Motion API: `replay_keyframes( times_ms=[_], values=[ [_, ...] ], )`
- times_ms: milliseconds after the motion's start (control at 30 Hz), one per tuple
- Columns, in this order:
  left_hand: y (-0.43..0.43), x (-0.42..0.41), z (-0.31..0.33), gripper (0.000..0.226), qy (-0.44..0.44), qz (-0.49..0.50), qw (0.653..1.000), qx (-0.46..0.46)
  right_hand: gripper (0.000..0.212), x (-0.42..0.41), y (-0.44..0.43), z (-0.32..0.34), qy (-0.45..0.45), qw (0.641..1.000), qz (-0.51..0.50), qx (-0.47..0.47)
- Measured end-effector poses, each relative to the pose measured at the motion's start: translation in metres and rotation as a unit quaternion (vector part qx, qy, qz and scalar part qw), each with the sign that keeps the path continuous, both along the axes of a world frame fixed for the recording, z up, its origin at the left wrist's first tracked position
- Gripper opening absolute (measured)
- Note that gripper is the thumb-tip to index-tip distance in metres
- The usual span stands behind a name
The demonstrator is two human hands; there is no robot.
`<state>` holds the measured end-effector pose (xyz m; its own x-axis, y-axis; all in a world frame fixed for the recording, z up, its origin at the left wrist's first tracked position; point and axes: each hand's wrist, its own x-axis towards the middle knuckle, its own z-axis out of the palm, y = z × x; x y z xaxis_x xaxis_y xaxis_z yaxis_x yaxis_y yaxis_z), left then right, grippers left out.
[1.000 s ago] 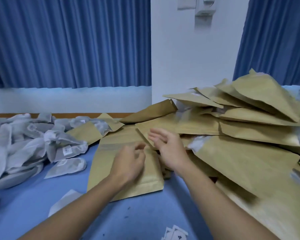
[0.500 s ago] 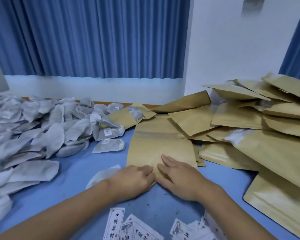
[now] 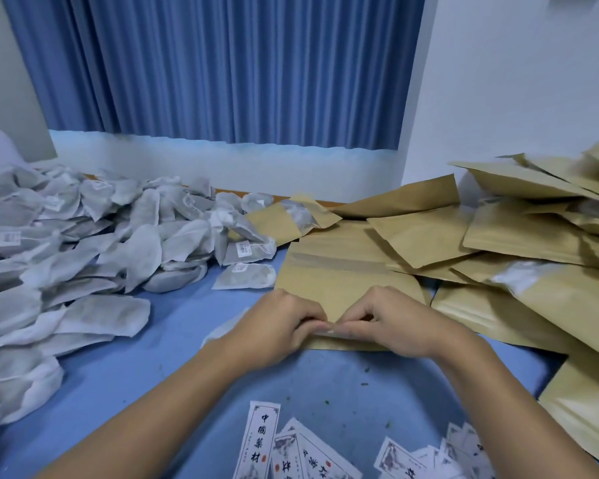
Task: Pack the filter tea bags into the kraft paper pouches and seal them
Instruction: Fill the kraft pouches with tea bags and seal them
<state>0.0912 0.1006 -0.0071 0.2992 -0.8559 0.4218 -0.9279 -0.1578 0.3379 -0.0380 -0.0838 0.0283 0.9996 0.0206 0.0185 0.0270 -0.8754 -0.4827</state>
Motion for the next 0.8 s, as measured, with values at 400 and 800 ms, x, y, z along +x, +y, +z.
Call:
replay_keyframes(
  times_ms=[400, 800],
  values=[
    [0.009, -0.019, -0.036, 0.011, -0.083, -0.027, 0.992, -0.093, 0.018, 0.006, -0.011, -0.048, 0.018, 0.965, -0.072, 0.25],
    [0.013, -0.012, -0.046, 0.014, -0.06, -0.061, 0.992, -0.094, 0.04, 0.005, -0.023, -0.05, 0.058, 0.942, -0.082, 0.32]
  ],
)
